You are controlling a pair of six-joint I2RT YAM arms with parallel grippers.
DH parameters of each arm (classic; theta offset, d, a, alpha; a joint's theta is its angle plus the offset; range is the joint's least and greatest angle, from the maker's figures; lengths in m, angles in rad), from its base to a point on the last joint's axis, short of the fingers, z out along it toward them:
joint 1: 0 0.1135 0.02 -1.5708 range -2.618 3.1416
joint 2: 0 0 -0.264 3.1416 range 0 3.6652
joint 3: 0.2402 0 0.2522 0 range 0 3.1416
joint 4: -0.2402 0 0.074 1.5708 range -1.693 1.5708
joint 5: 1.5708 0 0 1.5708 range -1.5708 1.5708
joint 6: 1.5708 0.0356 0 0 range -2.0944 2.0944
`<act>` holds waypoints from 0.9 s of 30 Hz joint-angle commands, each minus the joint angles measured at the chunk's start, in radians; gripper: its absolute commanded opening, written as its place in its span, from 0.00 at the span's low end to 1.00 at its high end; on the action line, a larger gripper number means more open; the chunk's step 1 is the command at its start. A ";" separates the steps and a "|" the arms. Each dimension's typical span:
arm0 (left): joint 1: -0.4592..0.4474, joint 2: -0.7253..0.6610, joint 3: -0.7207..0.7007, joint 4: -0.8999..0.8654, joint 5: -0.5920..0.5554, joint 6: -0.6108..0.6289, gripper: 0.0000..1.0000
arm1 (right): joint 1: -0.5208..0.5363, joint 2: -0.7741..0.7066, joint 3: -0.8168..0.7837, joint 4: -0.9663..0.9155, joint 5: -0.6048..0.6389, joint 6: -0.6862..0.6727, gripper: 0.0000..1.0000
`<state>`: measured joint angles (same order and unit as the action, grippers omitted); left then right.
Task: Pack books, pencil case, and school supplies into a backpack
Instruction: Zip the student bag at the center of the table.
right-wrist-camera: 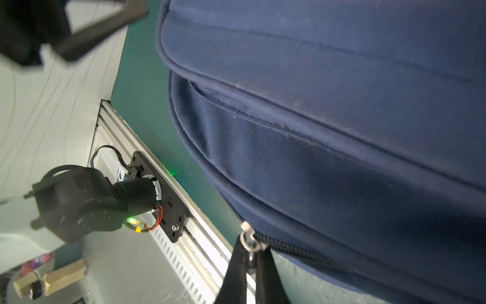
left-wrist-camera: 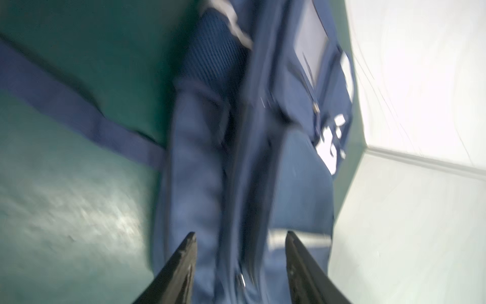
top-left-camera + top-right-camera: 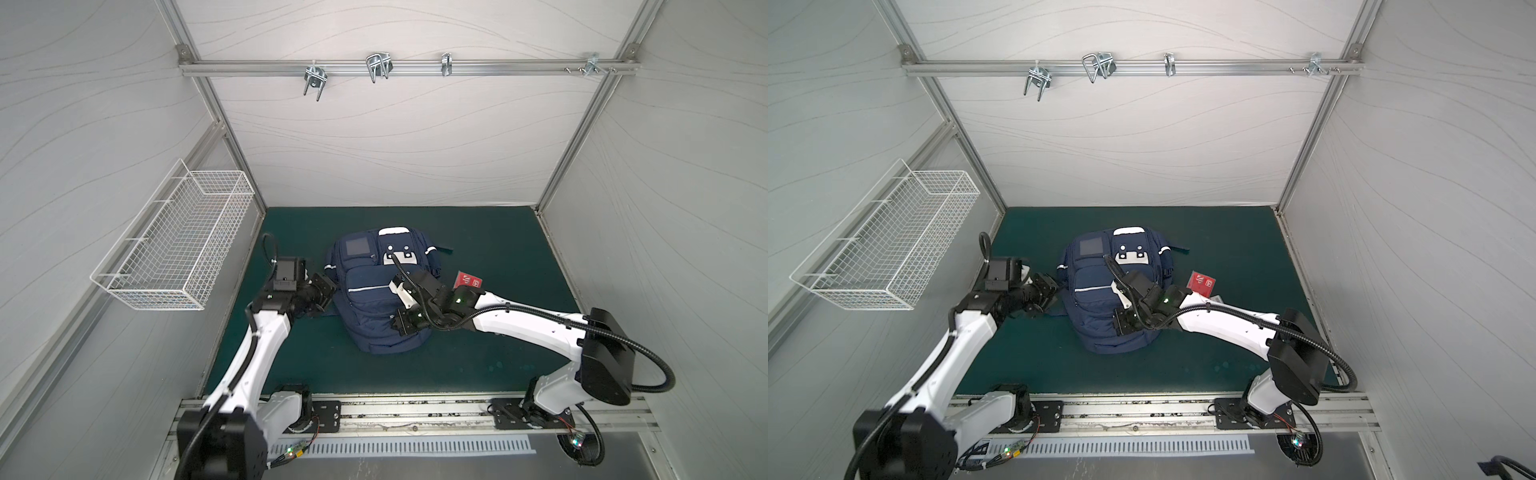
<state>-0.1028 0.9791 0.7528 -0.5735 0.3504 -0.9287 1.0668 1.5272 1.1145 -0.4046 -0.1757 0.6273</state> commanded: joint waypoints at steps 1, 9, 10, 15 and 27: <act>-0.155 -0.068 -0.073 -0.010 -0.080 -0.142 0.58 | 0.014 0.006 0.025 -0.023 -0.046 0.058 0.00; -0.306 -0.010 -0.093 0.118 -0.076 -0.270 0.59 | 0.052 -0.020 0.018 -0.046 -0.040 0.162 0.00; -0.306 0.007 -0.085 0.132 -0.073 -0.272 0.58 | 0.056 -0.025 0.016 -0.049 -0.038 0.176 0.00; -0.308 0.064 -0.074 0.223 -0.046 -0.286 0.51 | 0.067 -0.032 0.018 -0.073 -0.025 0.196 0.00; -0.271 0.106 0.000 0.121 -0.124 -0.152 0.00 | 0.060 -0.085 0.026 -0.262 0.103 0.122 0.00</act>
<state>-0.4049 1.0840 0.6788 -0.4725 0.3290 -1.1603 1.1091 1.5146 1.1145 -0.4988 -0.0952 0.7826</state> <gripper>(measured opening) 0.060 0.068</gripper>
